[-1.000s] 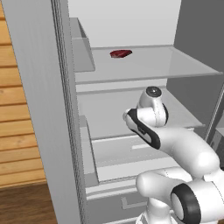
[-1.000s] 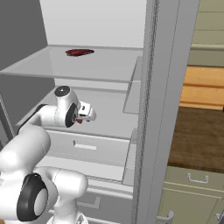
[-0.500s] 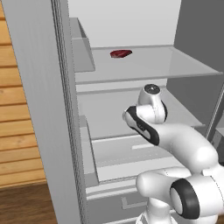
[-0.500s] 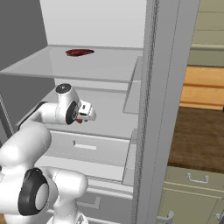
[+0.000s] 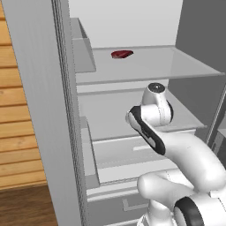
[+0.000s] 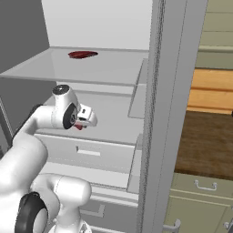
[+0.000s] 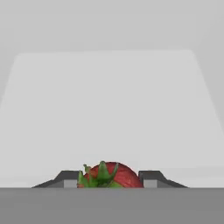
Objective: Take the strawberry from the fridge and place it on top of the pancake, located on the dining counter.
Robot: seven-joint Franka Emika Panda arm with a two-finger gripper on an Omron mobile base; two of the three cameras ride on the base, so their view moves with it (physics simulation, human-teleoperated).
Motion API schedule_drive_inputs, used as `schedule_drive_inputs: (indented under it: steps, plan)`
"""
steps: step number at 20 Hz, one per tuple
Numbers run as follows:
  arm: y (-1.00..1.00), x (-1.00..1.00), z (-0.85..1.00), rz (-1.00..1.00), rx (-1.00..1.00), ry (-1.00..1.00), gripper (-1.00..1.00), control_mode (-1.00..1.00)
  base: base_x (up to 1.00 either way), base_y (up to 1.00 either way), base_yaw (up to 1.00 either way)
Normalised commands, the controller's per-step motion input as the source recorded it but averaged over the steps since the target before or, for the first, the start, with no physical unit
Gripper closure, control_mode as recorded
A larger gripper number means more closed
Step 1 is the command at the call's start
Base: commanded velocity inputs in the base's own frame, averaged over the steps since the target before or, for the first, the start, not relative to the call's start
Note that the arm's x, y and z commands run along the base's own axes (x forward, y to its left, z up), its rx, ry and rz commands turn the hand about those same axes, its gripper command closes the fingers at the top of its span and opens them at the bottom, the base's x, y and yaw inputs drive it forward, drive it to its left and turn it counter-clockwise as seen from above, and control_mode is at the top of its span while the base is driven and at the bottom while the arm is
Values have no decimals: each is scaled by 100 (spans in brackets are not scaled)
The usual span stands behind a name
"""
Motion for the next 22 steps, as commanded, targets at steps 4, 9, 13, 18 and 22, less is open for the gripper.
schedule_drive_inputs:
  steps: [4,9,13,18,22]
  plan:
    - [0,-100,64,1,0,-15,100,-100,0,0,0]
    - [0,-100,99,4,0,-4,100,-100,0,0,0]
    - [0,-100,95,3,0,4,100,-100,0,0,0]
    - [0,-100,94,0,0,22,100,-100,0,0,0]
    - [-7,-100,42,0,4,15,100,-100,0,0,0]
